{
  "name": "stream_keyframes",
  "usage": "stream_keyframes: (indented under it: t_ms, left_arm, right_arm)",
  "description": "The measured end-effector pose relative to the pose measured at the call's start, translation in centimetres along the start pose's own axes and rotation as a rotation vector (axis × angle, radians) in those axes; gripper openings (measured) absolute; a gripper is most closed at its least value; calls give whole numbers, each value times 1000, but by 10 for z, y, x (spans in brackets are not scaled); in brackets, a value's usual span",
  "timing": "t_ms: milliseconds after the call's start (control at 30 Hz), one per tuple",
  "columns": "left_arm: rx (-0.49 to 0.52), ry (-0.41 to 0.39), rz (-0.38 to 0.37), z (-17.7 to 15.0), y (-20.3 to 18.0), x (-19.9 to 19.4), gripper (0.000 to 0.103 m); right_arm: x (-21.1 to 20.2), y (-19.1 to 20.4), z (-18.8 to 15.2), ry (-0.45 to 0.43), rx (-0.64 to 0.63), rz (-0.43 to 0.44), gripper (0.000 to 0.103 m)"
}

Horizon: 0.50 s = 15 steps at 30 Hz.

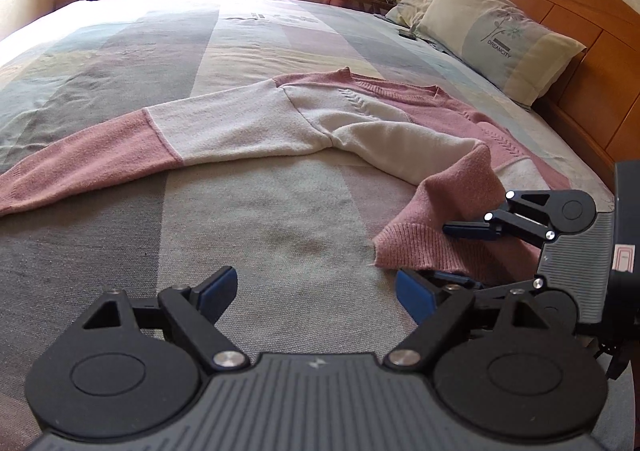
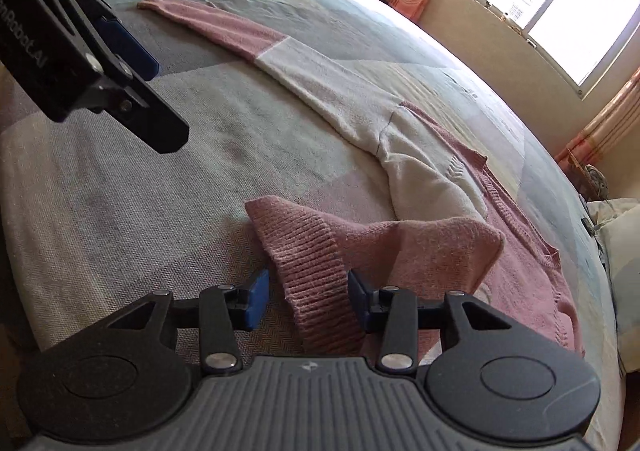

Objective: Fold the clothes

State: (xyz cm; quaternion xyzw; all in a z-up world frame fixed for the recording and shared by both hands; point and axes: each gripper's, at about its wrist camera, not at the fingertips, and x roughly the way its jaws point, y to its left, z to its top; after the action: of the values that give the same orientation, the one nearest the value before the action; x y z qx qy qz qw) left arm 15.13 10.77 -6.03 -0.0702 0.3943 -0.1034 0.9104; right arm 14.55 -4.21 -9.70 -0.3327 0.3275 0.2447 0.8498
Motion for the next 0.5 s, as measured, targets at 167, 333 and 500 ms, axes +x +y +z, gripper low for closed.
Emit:
stream_keyframes:
  t_ms: [167,333,500]
  left_arm:
    - [0,-18,-22,5,2,1,86]
    - [5,-42,-20,8,0,-9,86]
    - [3,-89,9,16,0,-29,86]
  right_arm:
    - [14,-11,3,-5,-4,-75,53]
    - [4,-34,6,-28,135,-16,12]
    - [-48,-44,14,-135,247,136,11]
